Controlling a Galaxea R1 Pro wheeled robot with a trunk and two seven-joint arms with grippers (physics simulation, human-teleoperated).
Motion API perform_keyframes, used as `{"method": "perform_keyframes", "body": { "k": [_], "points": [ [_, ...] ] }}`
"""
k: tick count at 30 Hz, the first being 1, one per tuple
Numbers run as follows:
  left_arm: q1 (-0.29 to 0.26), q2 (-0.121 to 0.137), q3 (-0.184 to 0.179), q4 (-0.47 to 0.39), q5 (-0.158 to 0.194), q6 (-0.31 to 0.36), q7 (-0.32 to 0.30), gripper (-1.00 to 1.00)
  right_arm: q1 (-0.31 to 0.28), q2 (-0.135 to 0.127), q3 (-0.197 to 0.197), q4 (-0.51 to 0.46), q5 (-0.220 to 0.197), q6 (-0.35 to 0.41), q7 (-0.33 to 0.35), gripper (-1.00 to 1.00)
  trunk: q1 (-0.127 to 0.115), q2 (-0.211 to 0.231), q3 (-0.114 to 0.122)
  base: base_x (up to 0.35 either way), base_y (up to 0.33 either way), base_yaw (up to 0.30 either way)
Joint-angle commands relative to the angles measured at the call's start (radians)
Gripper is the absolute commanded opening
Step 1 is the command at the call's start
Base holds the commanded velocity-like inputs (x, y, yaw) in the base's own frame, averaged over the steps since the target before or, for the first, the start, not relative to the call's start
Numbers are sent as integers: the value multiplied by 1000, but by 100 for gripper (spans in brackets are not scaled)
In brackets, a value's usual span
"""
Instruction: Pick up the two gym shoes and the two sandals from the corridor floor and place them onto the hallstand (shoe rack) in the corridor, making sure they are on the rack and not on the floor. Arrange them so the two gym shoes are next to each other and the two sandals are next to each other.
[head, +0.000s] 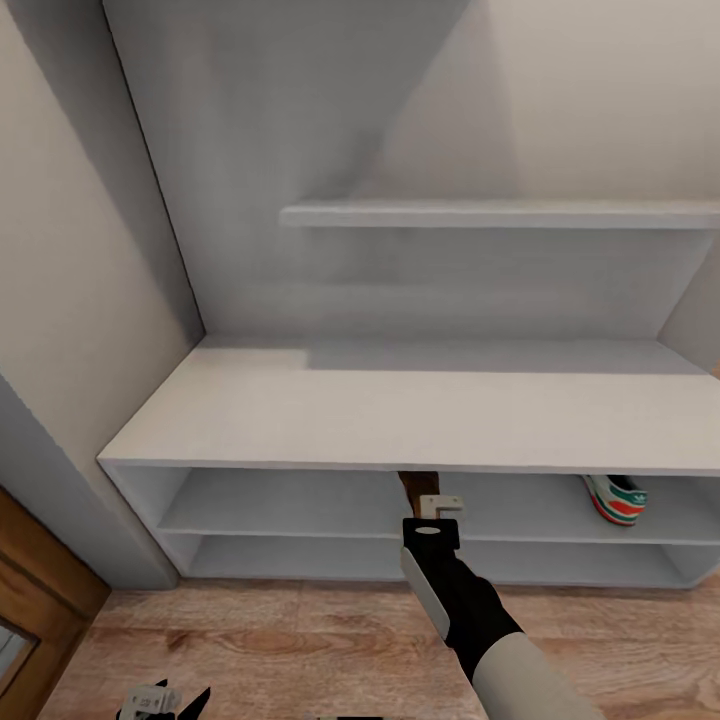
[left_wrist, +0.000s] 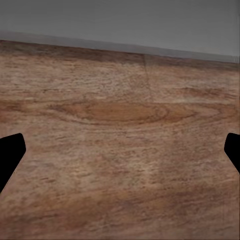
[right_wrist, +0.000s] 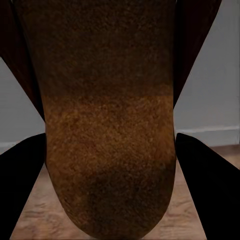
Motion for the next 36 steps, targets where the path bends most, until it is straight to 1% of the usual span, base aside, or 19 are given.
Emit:
{"method": "perform_keyframes", "body": {
  "k": [1,7,18,35,36],
  "points": [
    [-1,0,2,1,8,2,-9,100,-1,0,2,-1,-6,4,-7,-100,0,0,-1,122,0,0],
    [-1,0,2,1,8,2,-9,100,-1,0,2,-1,-5,4,-8,-100,0,0,-1,64,0,0],
    [-1,0,3,2,8,2,-9,100,-1,0,2,-1,-6,4,-7,-100,0,0,-1,234,0,0],
    [-1,0,2,2,8,2,-9,100,-1,0,2,-1,-6,3,-7,-100,0,0,-1,21,0,0],
    [-1,0,3,2,8,2,-9,100,-1,0,2,-1,-6,4,-7,100,0,0,-1,0,0,0]
  ]
}}
